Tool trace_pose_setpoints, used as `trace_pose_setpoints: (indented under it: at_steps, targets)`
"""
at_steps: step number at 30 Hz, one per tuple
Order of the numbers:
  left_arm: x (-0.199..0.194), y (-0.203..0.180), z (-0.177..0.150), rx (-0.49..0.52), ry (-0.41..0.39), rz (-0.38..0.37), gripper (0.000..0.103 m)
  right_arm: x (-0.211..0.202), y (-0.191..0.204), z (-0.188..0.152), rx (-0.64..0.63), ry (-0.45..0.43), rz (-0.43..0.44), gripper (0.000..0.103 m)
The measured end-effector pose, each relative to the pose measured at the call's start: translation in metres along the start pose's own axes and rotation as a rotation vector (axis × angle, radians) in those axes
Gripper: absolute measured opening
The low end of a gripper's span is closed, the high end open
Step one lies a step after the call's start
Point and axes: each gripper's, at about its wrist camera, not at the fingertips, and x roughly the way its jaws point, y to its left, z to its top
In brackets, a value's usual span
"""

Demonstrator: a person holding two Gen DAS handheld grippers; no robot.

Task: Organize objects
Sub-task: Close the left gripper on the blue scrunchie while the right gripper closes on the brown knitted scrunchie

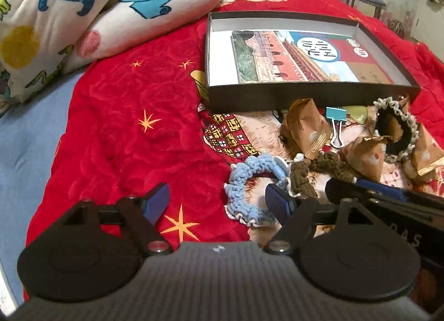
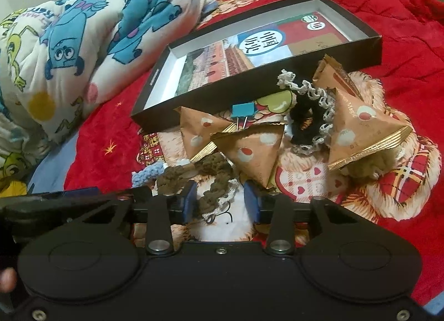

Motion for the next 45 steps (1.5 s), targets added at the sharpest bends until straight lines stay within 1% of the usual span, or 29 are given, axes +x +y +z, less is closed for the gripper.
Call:
trace_pose_setpoints:
  at_steps: [3,5,6,7,8,10,11,12,13,15,18,21,30,37,45]
  targets:
    - [0.004,-0.003,0.001,0.004,0.010,0.028,0.083,0.000,0.000,0.000,-0.002,0.001,0.000,0.035]
    - [0.007,-0.005,0.001,0.014,0.029,0.045,0.079,0.000,0.000,-0.001,-0.001,0.001,0.005,0.034]
    - [0.008,-0.006,0.001,0.024,0.036,0.046,0.073,0.000,0.000,-0.001,-0.002,0.002,0.005,0.034]
    - [0.008,-0.007,0.001,0.028,0.039,0.041,0.062,0.000,0.000,-0.001,-0.003,0.003,0.005,0.034]
    - [0.008,-0.007,0.000,0.023,0.039,0.034,0.058,0.000,0.000,-0.002,-0.004,0.004,0.006,0.033]
    - [0.009,-0.007,0.000,0.001,0.048,0.012,0.044,0.001,0.000,-0.002,-0.003,0.005,0.006,0.032]
    - [0.009,-0.008,0.000,-0.007,0.049,0.004,0.039,0.001,0.000,-0.002,-0.001,0.007,0.011,0.030]
    - [0.009,-0.008,0.000,-0.012,0.051,-0.006,0.031,0.001,0.000,-0.002,0.003,0.010,0.016,0.028]
    - [0.009,-0.009,0.000,-0.011,0.053,-0.013,0.025,0.001,0.000,-0.002,0.006,0.011,0.017,0.028]
    - [0.009,-0.015,-0.001,0.008,0.051,-0.011,0.020,0.002,0.000,-0.003,0.004,0.015,0.019,0.024]
    - [0.009,-0.022,-0.003,0.048,0.043,0.012,0.017,0.004,0.000,-0.003,0.006,0.019,0.019,0.020]
    - [0.008,-0.024,-0.003,0.059,0.042,0.022,0.016,0.005,-0.001,-0.002,0.021,0.025,0.028,0.015]
    - [0.007,-0.026,-0.004,0.084,0.047,0.039,0.015,0.006,-0.001,-0.003,0.023,0.024,0.031,0.013]
    - [0.006,-0.028,-0.004,0.101,0.053,0.052,0.011,0.003,0.000,-0.003,0.022,0.021,0.041,0.011]
    - [-0.003,-0.022,-0.004,0.073,0.038,0.056,0.010,-0.008,0.003,-0.004,0.025,0.004,0.072,0.010]
